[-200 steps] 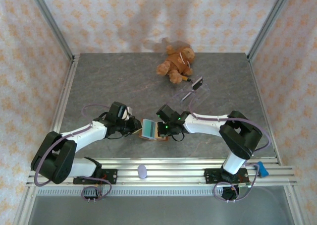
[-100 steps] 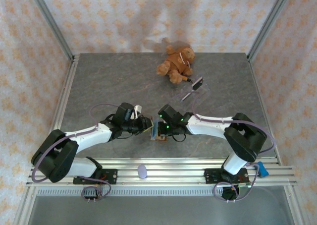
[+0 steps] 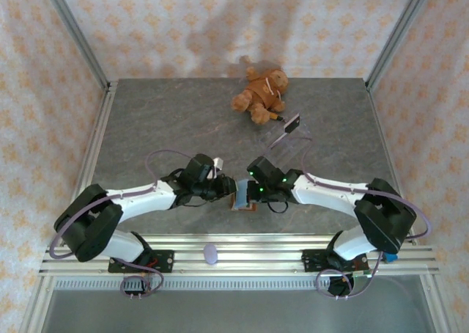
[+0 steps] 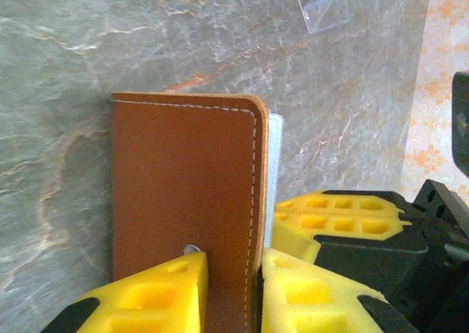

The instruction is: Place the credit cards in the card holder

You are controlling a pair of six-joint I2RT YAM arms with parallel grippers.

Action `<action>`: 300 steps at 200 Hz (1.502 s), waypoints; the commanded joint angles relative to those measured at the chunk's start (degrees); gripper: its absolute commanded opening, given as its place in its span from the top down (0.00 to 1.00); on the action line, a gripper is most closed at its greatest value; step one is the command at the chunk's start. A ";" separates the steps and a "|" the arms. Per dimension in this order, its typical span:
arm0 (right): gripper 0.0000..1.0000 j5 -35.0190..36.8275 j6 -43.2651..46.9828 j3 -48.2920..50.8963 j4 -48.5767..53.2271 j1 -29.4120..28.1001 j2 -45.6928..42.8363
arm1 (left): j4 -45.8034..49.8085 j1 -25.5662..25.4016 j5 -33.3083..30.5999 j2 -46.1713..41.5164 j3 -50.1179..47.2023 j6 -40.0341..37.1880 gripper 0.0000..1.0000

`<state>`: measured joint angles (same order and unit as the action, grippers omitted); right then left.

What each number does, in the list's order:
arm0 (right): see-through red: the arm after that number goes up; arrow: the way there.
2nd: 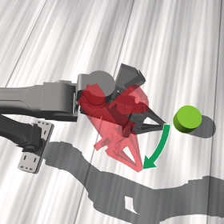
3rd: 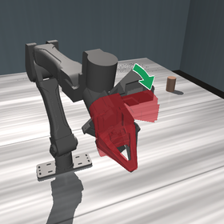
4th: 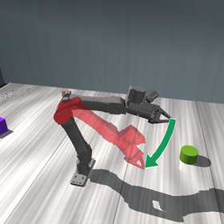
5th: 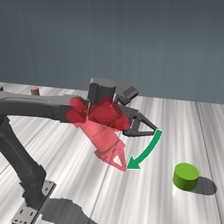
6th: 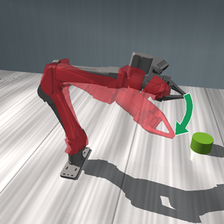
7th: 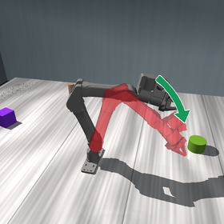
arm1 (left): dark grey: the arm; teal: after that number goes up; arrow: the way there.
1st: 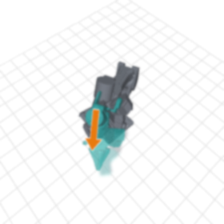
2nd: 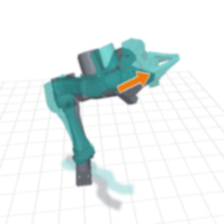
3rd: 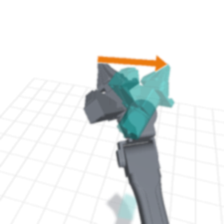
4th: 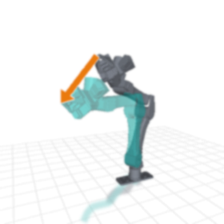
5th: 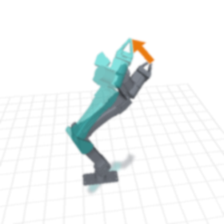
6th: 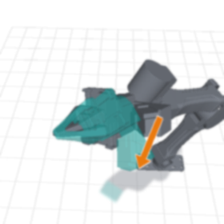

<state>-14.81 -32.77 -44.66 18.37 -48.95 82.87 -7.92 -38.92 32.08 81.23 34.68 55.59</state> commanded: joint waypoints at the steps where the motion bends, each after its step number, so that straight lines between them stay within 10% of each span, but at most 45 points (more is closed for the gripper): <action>1: 0.99 2.80 -0.75 0.82 4.59 1.11 -3.04 | 2.32 -1.94 -1.30 1.47 1.44 -0.95 0.76; 300: 0.68 -2.29 3.68 0.27 6.08 6.32 -6.00 | -5.11 -6.61 -0.57 16.07 2.77 1.36 0.72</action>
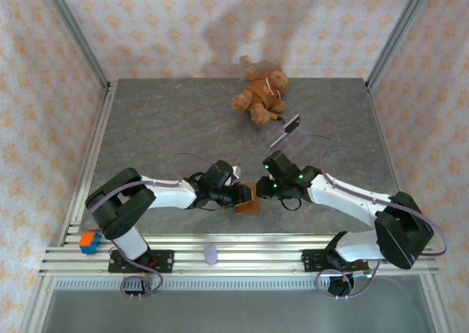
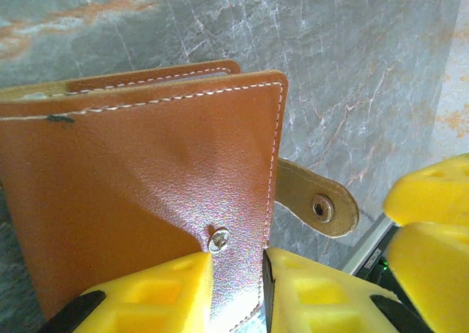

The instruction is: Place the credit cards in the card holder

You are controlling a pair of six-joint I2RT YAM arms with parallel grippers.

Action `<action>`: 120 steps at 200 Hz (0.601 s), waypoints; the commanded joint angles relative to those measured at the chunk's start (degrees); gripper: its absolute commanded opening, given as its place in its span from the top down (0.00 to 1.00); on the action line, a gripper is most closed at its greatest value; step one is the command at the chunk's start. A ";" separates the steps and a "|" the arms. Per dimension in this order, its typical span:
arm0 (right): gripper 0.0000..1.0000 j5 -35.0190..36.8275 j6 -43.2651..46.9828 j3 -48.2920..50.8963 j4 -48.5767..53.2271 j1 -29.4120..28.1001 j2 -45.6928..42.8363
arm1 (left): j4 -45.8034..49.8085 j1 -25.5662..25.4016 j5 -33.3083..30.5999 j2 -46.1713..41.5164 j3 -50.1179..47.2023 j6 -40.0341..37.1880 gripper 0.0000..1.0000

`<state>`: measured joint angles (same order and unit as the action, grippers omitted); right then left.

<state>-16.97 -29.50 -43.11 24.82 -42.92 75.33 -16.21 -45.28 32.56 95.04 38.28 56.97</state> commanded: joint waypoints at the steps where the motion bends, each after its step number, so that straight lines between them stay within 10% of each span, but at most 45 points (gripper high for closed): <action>1: 0.68 -0.10 0.40 -1.27 -0.38 0.29 1.65 | 3.19 -0.21 -1.07 2.26 -0.88 -0.02 0.72; 60: 1.00 0.45 0.57 -1.28 -1.00 0.28 3.02 | 3.35 -0.16 -0.83 1.99 -0.68 -0.10 0.73; 120: 1.00 -3.01 1.65 -0.92 -3.02 0.31 2.89 | 10.73 2.69 0.05 -4.30 0.91 -3.21 0.72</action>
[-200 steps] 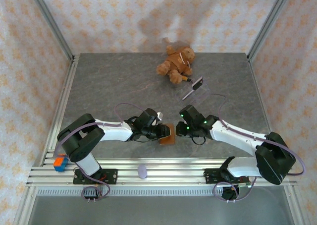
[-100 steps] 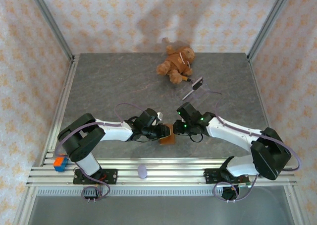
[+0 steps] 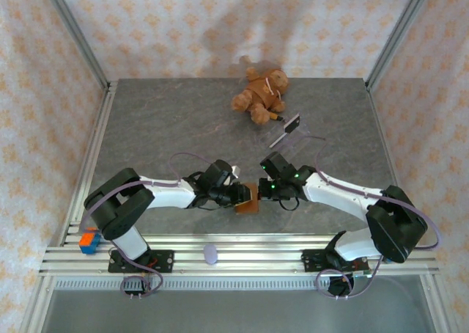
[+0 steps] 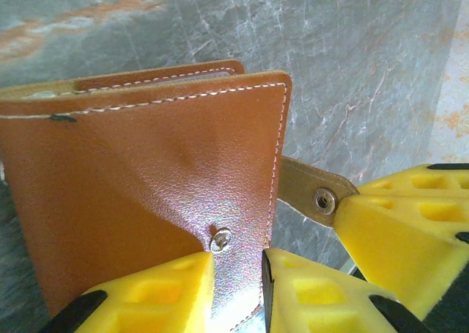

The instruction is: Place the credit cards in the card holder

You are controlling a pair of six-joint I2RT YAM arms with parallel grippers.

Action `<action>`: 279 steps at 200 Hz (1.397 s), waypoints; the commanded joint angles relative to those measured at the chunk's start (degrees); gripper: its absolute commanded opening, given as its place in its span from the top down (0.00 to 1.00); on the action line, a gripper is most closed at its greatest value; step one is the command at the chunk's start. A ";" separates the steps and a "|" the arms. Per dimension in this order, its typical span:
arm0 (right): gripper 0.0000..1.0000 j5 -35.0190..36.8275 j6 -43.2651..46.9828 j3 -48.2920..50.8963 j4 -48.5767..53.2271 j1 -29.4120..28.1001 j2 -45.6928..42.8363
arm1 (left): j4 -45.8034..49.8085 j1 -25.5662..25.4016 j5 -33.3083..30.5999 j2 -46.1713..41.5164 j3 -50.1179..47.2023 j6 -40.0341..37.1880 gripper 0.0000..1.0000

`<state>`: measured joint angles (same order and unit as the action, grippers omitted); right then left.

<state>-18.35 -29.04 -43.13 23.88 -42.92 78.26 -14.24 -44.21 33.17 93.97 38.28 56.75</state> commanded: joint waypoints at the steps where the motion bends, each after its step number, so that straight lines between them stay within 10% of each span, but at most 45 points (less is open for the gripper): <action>1: 1.00 -1.75 1.23 -0.94 -2.17 0.30 -0.04 | 9.09 1.68 -0.56 -3.34 1.00 -3.20 0.72; 108: 1.00 -10.26 3.69 -3.78 -4.06 0.29 4.21 | 9.20 2.81 -3.44 -1.16 -1.86 -3.39 0.91; 279: 1.00 -16.19 2.93 -5.56 -7.22 0.31 14.74 | 4.31 3.86 -3.27 -1.79 -5.41 -1.12 0.94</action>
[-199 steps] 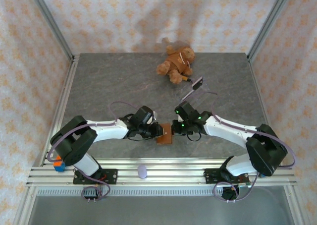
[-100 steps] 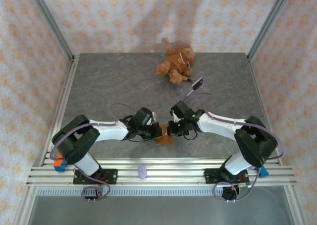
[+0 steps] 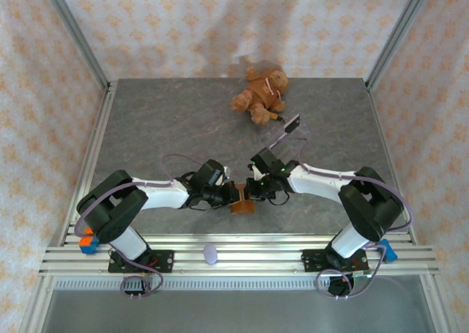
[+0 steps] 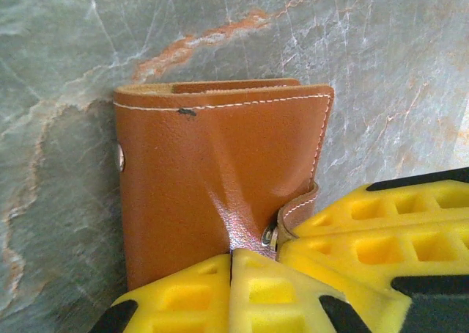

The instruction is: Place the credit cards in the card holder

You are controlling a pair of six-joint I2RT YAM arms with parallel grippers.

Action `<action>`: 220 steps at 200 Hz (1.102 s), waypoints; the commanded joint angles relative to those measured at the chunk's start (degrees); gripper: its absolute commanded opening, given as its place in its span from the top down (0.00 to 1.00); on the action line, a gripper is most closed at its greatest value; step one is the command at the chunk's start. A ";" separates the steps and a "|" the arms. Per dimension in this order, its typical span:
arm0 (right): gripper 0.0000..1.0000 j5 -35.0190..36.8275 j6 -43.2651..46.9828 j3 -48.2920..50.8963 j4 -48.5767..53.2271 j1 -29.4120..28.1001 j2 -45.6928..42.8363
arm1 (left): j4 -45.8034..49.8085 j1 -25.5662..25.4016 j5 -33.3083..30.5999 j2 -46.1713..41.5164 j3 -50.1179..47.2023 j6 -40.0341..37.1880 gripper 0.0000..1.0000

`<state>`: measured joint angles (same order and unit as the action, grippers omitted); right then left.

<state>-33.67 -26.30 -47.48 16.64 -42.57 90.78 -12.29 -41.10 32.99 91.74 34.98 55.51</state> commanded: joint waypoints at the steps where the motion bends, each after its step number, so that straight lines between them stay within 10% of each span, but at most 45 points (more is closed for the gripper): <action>1: 1.00 -0.92 0.20 -1.21 -0.01 -0.05 2.39 | 2.36 0.76 -3.10 0.40 -2.15 0.13 0.93; 220: 1.00 0.53 -2.97 -1.52 8.50 5.30 11.35 | -1.35 2.43 -3.63 -2.67 -4.09 2.23 0.89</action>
<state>-44.97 -29.10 -51.96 19.53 -37.28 99.02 -16.23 -39.99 32.97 90.48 31.88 57.19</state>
